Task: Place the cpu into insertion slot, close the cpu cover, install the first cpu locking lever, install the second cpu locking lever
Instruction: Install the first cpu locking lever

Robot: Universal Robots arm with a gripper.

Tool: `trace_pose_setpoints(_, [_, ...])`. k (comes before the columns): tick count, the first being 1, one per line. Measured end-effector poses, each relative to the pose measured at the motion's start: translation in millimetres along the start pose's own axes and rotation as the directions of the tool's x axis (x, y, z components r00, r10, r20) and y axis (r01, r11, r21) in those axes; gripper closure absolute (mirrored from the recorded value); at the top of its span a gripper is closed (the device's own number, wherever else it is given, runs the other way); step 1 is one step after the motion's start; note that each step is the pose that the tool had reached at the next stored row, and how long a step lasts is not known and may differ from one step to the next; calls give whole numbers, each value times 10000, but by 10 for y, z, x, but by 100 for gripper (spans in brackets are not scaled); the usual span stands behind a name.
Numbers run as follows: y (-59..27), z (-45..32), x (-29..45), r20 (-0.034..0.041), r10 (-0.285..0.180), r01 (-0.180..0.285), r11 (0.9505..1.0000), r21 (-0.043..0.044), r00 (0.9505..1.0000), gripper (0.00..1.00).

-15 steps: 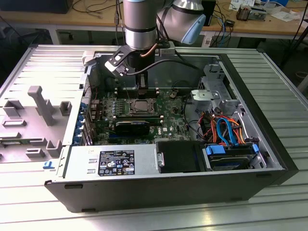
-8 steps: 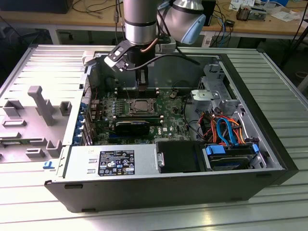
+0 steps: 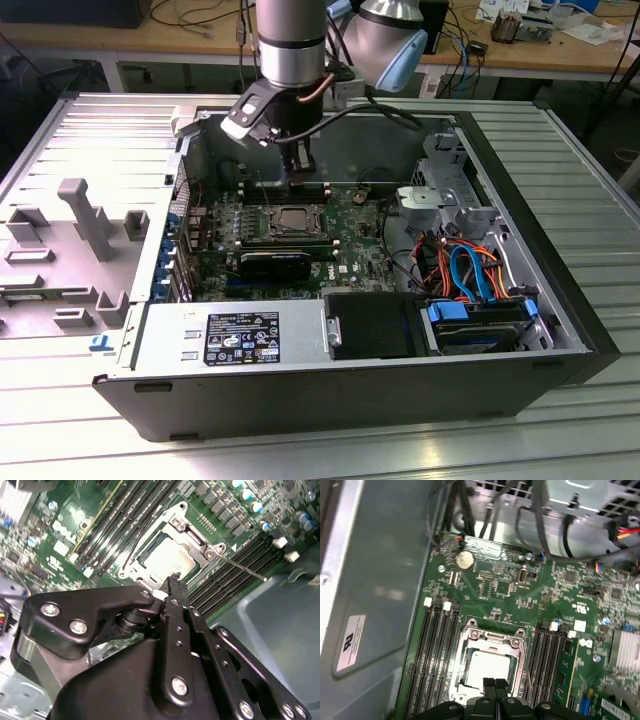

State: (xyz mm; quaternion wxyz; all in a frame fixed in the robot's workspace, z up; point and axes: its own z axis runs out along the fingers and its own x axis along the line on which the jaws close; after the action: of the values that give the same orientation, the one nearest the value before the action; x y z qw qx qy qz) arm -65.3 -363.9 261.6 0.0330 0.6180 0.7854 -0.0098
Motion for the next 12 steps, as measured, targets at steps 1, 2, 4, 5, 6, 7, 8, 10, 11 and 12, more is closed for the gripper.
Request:
trace_pose_setpoints(1, [0, 2, 0, -9, -359, 359, 9994, -24, 9994, 89])
trace_pose_setpoints(2, [0, 2, 0, -16, -668, 668, 9978, -44, 9978, 89])
trace_pose_setpoints(4, [0, 4, 0, -26, -1182, 1182, 9930, -79, 9930, 89])
trace_pose_setpoints(5, [0, 5, 0, -29, -1361, 1360, 9907, -90, 9907, 89])
trace_pose_setpoints(6, [0, 6, 0, -33, -1566, 1565, 9876, -104, 9877, 89])
trace_pose_setpoints(7, [0, 6, 0, -35, -1753, 1752, 9845, -117, 9845, 89])
trace_pose_setpoints(8, [0, 8, 0, -38, -1971, 1971, 9803, -132, 9804, 89])
trace_pose_setpoints(10, [0, 10, 1, -43, -2401, 2400, 9706, -162, 9707, 89])
trace_pose_setpoints(11, [0, 10, 1, -44, -2581, 2579, 9660, -175, 9661, 89])
trace_pose_setpoints(12, [0, 11, 1, -46, -2764, 2763, 9609, -187, 9610, 89])
